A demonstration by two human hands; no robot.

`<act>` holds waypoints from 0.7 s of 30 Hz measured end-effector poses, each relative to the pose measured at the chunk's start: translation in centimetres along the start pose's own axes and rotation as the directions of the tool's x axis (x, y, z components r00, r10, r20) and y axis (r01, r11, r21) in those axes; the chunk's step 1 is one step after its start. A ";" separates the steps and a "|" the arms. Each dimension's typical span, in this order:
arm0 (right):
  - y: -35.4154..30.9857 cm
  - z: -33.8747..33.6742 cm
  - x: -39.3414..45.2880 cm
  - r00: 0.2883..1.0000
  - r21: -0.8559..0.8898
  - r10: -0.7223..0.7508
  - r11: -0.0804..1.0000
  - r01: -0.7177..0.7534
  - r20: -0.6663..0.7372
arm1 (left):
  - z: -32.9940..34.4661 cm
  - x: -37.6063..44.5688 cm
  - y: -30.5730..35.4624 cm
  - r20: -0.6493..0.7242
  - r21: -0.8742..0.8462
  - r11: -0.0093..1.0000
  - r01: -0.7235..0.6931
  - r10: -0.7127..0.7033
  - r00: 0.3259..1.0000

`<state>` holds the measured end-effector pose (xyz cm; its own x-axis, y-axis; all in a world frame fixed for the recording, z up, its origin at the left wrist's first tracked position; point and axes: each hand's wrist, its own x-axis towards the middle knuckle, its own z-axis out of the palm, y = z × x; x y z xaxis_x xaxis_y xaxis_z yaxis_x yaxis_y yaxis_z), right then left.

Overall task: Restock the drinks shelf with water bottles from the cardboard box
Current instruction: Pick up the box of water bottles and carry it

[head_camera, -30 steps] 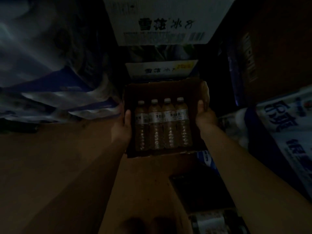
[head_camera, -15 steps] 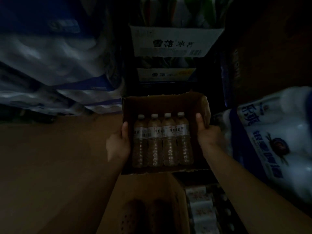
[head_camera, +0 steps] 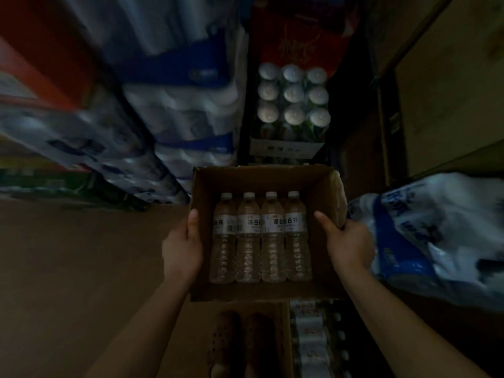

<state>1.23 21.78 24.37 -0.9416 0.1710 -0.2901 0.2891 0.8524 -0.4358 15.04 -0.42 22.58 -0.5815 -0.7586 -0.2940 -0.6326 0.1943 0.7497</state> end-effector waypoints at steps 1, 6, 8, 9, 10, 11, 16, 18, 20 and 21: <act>-0.8 -1.5 -1.2 0.999 0.008 -0.026 1.000 0.026 -0.021 | -1.7 -0.7 1.0 -0.006 -0.017 1.000 -0.018 0.018 1.000; -4.5 -8.3 -7.2 0.986 0.145 -0.160 0.975 0.166 -0.052 | -10.1 -4.7 5.6 -0.054 -0.032 0.998 -0.059 0.057 0.997; -6.1 -10.7 -9.4 0.975 0.238 -0.221 0.945 0.223 -0.035 | -13.5 -6.7 6.9 -0.079 -0.017 0.998 -0.061 0.060 0.995; -7.0 -11.8 -10.5 0.964 0.268 -0.265 0.928 0.260 -0.016 | -15.0 -7.7 7.3 -0.100 -0.022 0.998 -0.062 0.059 0.993; -8.0 -12.9 -11.5 0.947 0.281 -0.322 0.909 0.308 0.002 | -16.6 -8.6 7.6 -0.127 -0.034 0.998 -0.060 0.055 0.990; -8.9 -13.8 -12.7 0.926 0.288 -0.378 0.889 0.356 0.022 | -18.2 -9.6 7.8 -0.154 -0.048 0.998 -0.048 0.040 0.987; -14.2 -16.2 -19.2 0.829 0.334 -0.555 0.796 0.505 0.071 | -26.6 -13.8 7.6 -0.281 -0.058 0.998 0.015 -0.031 0.959; -17.1 -16.0 -21.8 0.800 0.353 -0.597 0.764 0.540 0.067 | -30.0 -15.0 7.0 -0.331 -0.058 0.997 0.048 -0.065 0.941; -20.3 -15.3 -24.5 0.772 0.373 -0.630 0.739 0.561 0.089 | -33.3 -15.9 5.7 -0.383 -0.074 0.992 0.100 -0.121 0.916; -22.0 -14.8 -25.9 0.755 0.381 -0.648 0.727 0.571 0.106 | -35.0 -16.2 4.8 -0.401 -0.094 0.987 0.130 -0.157 0.902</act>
<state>16.74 5.87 54.07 -0.8794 -0.4753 -0.0269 -0.2616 0.5295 -0.8070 39.29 -8.95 51.73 -0.2199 -0.9647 -0.1451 -0.6522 0.0348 0.7572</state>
